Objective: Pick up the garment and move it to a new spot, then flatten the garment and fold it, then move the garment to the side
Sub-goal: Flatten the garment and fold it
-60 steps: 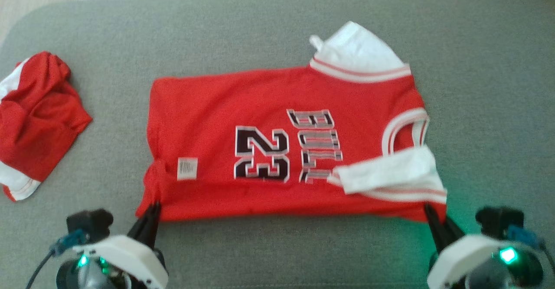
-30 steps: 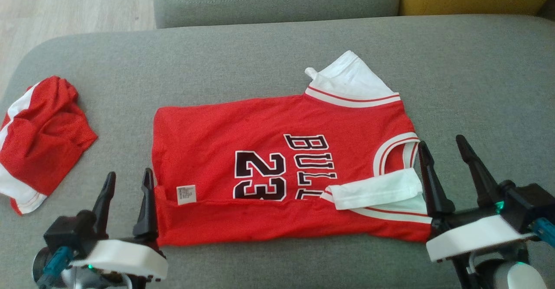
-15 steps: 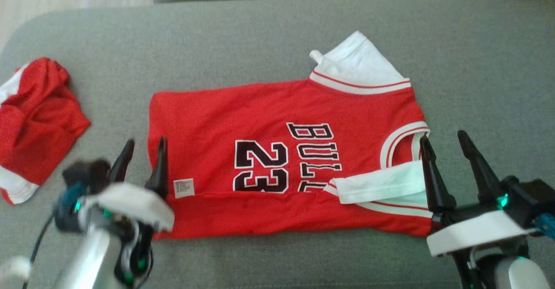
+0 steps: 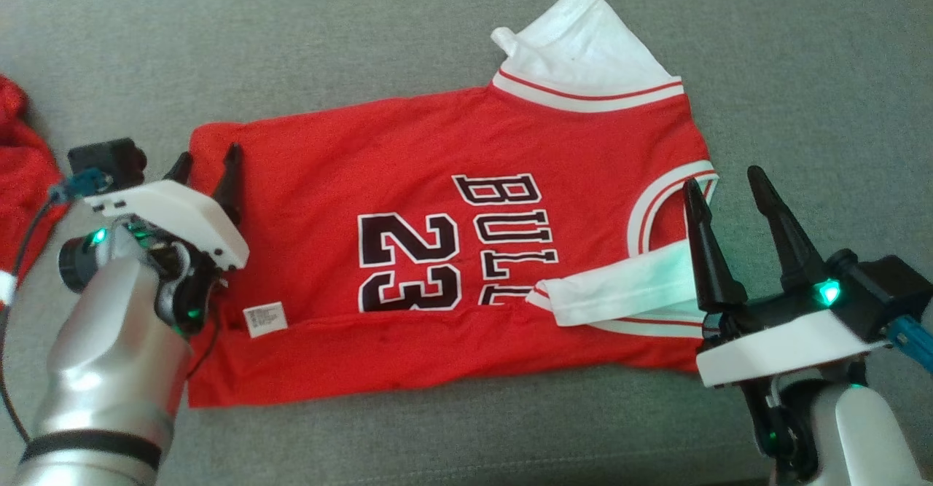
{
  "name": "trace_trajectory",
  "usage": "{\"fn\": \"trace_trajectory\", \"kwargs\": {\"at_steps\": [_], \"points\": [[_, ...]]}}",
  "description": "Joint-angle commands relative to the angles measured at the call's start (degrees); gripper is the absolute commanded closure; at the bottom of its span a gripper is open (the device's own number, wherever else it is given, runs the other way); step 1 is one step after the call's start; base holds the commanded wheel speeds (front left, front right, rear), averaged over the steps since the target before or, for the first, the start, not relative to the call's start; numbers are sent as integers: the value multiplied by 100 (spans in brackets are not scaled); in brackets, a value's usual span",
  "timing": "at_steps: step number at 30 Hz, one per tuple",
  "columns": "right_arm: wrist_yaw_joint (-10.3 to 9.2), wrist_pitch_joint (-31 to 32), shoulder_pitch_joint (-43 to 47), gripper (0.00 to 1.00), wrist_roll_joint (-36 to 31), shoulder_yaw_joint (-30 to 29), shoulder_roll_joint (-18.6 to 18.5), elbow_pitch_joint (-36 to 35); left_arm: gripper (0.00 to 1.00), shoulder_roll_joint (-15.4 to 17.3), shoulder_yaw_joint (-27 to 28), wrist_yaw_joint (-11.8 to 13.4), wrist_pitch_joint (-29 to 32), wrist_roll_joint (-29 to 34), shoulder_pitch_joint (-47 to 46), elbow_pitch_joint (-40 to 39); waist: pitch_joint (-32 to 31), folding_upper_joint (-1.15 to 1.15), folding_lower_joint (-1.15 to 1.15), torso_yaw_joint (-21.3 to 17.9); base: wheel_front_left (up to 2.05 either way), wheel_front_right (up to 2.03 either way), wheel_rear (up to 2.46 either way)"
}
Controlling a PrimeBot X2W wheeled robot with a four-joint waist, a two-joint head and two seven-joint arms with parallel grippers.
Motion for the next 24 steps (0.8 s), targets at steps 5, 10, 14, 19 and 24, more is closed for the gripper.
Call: {"fn": "trace_trajectory", "kwargs": {"at_steps": [5,10,14,19,24], "points": [[42,-87,-189,0,93,65,-32,-88,97,167,138,-239,112,-119,-555,654,135,0,-1,-132,0,0,0],[42,-53,-285,0,92,-68,-32,9,100,119,-78,-368,-116,3,-749,994,156,0,-1,-114,0,0,0],[42,-12,-647,0,62,-229,-32,258,100,35,-181,-416,-377,45,-882,1147,156,0,-1,-64,0,0,0],[42,85,-1417,0,58,-557,-137,932,100,-333,-368,-456,-494,63,-1200,1280,312,0,-1,343,0,0,0],[42,146,-2259,0,229,-582,-419,1752,100,-680,-540,-480,-568,64,-1541,1362,525,0,-1,705,0,0,0]]}}
